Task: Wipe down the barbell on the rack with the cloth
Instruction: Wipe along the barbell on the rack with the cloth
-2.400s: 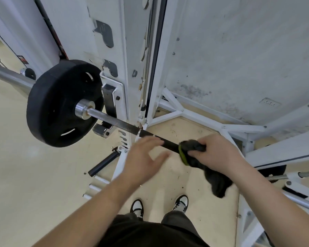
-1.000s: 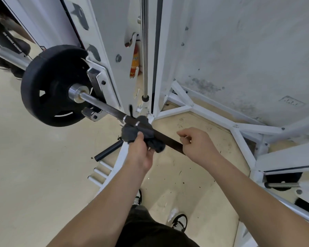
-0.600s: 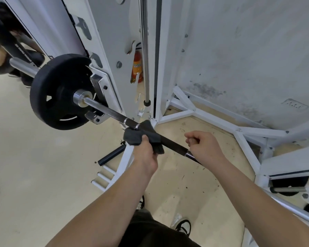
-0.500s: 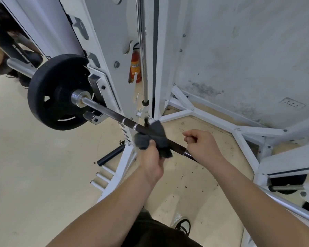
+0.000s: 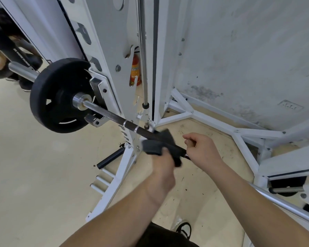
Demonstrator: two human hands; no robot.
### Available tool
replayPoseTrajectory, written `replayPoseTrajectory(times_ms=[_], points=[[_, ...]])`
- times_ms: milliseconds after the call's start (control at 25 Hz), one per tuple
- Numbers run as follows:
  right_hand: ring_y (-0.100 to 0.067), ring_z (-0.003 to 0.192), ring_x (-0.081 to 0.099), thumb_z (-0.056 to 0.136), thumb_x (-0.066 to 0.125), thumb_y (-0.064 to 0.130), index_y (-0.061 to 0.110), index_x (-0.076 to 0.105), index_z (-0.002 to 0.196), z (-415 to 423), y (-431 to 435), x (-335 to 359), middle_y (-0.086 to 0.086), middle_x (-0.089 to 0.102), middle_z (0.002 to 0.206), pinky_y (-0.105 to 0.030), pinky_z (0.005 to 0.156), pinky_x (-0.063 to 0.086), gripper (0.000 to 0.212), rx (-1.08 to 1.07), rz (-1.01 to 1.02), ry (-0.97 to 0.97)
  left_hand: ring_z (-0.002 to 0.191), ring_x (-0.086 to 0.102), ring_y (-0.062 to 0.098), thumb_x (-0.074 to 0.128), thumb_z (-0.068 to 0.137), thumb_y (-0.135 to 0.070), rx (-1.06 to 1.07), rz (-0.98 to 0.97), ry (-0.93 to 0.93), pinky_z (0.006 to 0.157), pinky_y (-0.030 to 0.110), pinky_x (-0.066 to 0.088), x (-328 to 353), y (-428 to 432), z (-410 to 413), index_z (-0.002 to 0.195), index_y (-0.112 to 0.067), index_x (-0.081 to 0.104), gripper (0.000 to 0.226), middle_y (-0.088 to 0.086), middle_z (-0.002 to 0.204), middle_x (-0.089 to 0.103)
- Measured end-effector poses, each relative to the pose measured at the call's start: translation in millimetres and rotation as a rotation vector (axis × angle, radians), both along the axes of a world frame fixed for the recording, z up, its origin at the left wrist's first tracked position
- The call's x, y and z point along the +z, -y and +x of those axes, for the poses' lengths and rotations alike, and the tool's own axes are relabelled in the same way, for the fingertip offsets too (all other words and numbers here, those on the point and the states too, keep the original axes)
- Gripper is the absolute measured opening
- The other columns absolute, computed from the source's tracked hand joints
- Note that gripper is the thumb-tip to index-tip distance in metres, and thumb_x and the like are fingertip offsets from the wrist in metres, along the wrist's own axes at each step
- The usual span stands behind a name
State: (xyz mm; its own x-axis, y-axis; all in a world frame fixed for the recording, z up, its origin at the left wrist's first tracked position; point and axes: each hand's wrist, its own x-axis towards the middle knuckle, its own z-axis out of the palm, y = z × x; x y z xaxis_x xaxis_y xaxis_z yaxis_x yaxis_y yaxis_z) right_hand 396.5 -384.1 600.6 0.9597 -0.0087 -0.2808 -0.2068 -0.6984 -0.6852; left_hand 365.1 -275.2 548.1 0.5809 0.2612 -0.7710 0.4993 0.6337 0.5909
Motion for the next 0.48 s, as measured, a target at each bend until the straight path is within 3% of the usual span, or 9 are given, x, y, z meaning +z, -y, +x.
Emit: replayPoseTrajectory(times_ms=[120,240,320,400,480], points=[[-0.014,0.108,0.064,0.094,0.053,0.012,0.028,0.07,0.12,4,-3,0,0.007,0.071,0.113,-0.032,0.096,0.05,0.035,-0.002,-0.02,0.011,0.099,0.074,0.03,0.056,0.105,-0.019,-0.166,-0.068,-0.034,0.09,0.051,0.062,3,8,-15,0.124,-0.011,0.06,0.022,0.012,0.115,0.075],[0.001,0.09,0.066,0.097,0.052,0.012,0.026,0.07,0.119,-1,3,6,0.007,0.069,0.11,-0.019,0.084,0.051,0.032,-0.017,0.02,0.011,0.104,0.07,0.028,0.063,0.101,-0.024,-0.004,0.144,-0.04,0.096,0.046,0.058,2,-44,12,0.126,-0.011,0.06,0.028,0.01,0.119,0.073],[0.011,0.076,0.062,0.099,0.051,0.012,0.024,0.07,0.121,-6,10,6,0.008,0.068,0.11,-0.007,0.066,0.044,0.031,-0.029,0.025,0.007,0.101,0.067,0.024,0.063,0.101,-0.027,0.188,0.25,-0.042,0.083,0.036,0.058,6,-83,36,0.132,-0.014,0.056,0.034,0.005,0.122,0.069],[0.012,0.077,0.06,0.099,0.051,0.012,0.022,0.07,0.123,-9,13,3,0.006,0.068,0.113,-0.005,0.062,0.039,0.032,-0.045,0.038,0.01,0.096,0.066,0.021,0.06,0.103,-0.032,0.282,0.244,-0.022,0.074,0.032,0.056,17,-87,46,0.135,-0.019,0.051,0.036,-0.002,0.118,0.067],[0.011,0.077,0.061,0.098,0.052,0.011,0.021,0.07,0.122,-11,12,3,0.006,0.068,0.109,-0.005,0.061,0.041,0.032,-0.048,0.061,0.008,0.101,0.06,0.021,0.056,0.104,-0.039,0.206,0.265,-0.102,0.088,0.034,0.051,28,-58,38,0.138,-0.021,0.047,0.04,-0.004,0.117,0.061]])
